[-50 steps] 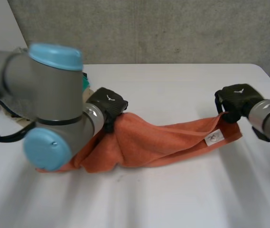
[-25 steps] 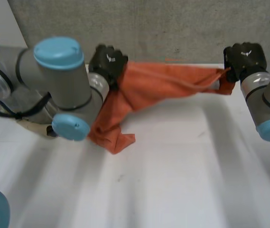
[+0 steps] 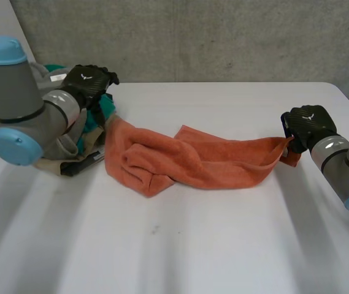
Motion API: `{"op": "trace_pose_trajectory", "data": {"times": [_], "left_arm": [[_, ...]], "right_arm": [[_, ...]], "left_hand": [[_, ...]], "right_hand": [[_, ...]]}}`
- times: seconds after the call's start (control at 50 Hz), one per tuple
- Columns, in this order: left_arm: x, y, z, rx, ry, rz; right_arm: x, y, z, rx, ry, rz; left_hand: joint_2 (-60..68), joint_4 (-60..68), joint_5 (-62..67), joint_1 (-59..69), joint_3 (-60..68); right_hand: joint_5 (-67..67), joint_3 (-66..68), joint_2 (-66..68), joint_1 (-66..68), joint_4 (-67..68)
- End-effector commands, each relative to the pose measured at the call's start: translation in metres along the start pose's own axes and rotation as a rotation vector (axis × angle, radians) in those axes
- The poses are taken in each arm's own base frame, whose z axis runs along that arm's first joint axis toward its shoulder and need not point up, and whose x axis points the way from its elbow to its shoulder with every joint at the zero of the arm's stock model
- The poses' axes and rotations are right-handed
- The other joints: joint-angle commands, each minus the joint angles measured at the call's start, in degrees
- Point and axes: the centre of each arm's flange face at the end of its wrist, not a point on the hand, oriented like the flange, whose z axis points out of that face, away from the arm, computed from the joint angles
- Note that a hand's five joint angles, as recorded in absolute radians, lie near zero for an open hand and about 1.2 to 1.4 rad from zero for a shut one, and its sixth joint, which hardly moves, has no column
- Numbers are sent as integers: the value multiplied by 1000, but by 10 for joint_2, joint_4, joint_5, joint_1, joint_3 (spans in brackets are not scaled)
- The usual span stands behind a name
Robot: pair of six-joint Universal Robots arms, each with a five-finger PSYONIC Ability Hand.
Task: Fold the laundry.
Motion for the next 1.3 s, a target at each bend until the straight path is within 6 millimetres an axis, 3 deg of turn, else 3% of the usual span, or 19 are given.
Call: {"op": "trace_pose_trajectory", "data": {"times": [0.02,0.28,0.3,0.4,0.46,0.54,0.56,0.58,0.7,0.8,0.88,0.96,1.04,1.1,1.12,1.16,1.18,1.26,1.3], "left_arm": [[4,35,26,-72,131,49],[46,65,40,-124,238,153],[47,66,41,-120,237,160],[40,58,53,-57,129,234],[31,43,59,0,40,255],[13,-13,65,215,-134,275],[3,-44,62,323,-207,271],[-2,-61,59,381,-246,261],[-46,-164,16,720,-469,154],[-57,-185,-7,760,-490,120],[-58,-171,-10,684,-468,104],[-47,-133,-6,555,-415,79],[-15,-69,1,363,-309,53],[8,-34,0,261,-236,45],[23,-11,-3,195,-190,42],[38,9,-8,131,-146,40],[49,26,-14,73,-114,42],[68,61,-35,-80,-47,64],[73,68,-45,-130,-21,84]], "right_arm": [[-3,-2,-5,4,-15,3],[-1,2,-4,-7,-10,-3],[-1,3,-3,-5,-9,-4],[-3,0,10,19,-13,-27],[-2,-7,19,55,0,-40],[16,-43,43,205,139,-62],[29,-65,51,284,229,-55],[37,-76,53,327,278,-48],[91,-168,44,657,565,44],[103,-199,33,772,595,66],[102,-197,33,775,554,48],[93,-172,41,683,463,16],[74,-116,44,473,333,4],[60,-82,43,360,258,1],[51,-58,41,284,210,1],[42,-35,37,206,167,-7],[36,-11,34,132,139,-20],[30,31,25,-13,92,-76],[30,41,20,-57,79,-99]], "left_hand": [[72,70,69,71,72],[119,118,116,118,119],[152,151,149,151,152],[602,601,600,601,602],[603,602,600,602,603],[603,602,600,602,603],[603,602,600,602,603],[603,602,600,602,603],[603,602,600,602,603],[603,602,600,602,603],[603,602,600,602,603],[603,602,600,602,603],[603,602,600,602,603],[603,602,600,602,603],[603,602,600,602,603],[603,602,600,602,603],[603,602,600,602,603],[603,602,600,602,603],[551,550,549,551,551]], "right_hand": [[117,119,125,154,115],[117,119,125,154,115],[117,119,125,154,115],[117,119,125,154,115],[117,119,125,154,115],[117,119,125,154,115],[117,119,125,154,115],[117,119,125,154,115],[117,119,125,154,115],[117,119,125,154,115],[117,119,125,154,115],[117,119,125,154,115],[117,119,125,154,115],[117,119,125,154,115],[117,119,125,154,115],[117,119,125,154,115],[117,119,125,154,115],[117,119,125,154,115],[117,119,125,154,115]]}}
